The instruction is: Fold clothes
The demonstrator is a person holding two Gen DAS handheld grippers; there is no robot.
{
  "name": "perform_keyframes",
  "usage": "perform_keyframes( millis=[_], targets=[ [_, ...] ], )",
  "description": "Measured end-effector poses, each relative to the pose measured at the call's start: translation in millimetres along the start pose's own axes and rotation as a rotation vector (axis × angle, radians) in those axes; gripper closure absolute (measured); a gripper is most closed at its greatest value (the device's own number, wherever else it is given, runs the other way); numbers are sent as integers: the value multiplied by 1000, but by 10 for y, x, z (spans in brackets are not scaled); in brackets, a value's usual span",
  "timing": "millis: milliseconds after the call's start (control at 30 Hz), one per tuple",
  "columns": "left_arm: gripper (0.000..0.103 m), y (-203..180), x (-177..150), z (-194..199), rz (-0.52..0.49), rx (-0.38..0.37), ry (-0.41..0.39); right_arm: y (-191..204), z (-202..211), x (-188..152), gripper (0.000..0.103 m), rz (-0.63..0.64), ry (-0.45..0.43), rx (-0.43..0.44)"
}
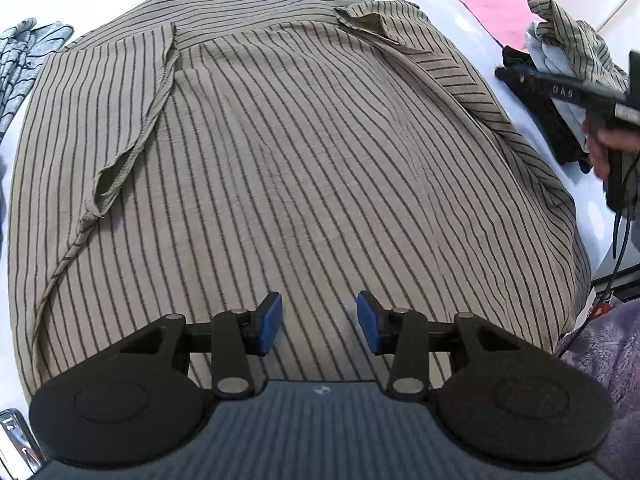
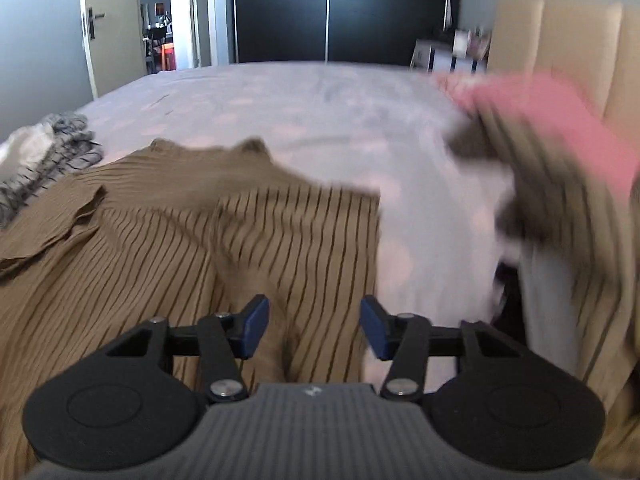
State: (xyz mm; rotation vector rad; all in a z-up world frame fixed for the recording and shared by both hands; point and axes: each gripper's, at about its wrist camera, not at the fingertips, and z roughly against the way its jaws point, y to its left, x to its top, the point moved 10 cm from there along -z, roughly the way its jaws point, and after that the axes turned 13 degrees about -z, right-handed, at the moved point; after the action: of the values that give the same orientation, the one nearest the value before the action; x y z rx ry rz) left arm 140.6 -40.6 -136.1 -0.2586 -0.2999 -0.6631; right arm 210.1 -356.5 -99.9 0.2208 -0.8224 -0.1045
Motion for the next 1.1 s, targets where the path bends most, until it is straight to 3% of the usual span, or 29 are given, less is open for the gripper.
perform_keyframes(
  millis=[233,267,300,333,633,733,800,933,1100],
  targets=[
    [64,-59,-12,-54,-6,17,4,128,-449,-108,62,-54,43,84],
    [64,-52,-15,-53,-7,24,3,172,-547,-122,69,-51,61,75],
    [64,-42,-16,-52,-4,29,2,212,-608,-150,97,-25,71,50],
    [64,-27,-15,-51,1,32,0,252,-659,-179,101,6,78,22],
    [64,38,11,-59,35,40,-4,1060,-161,-573,100,742,-126,-163],
    [64,18,72,3,34,37,-31,1099,-187,-750,95,687,-52,-126],
    [64,1,119,52,30,35,-53,1107,-191,-858,82,627,1,-90],
    [64,-31,189,130,28,29,-83,1074,97,-902,74,495,29,-17],
    [64,-166,273,211,-2,9,-109,499,662,-821,71,323,82,-19]
  ],
)
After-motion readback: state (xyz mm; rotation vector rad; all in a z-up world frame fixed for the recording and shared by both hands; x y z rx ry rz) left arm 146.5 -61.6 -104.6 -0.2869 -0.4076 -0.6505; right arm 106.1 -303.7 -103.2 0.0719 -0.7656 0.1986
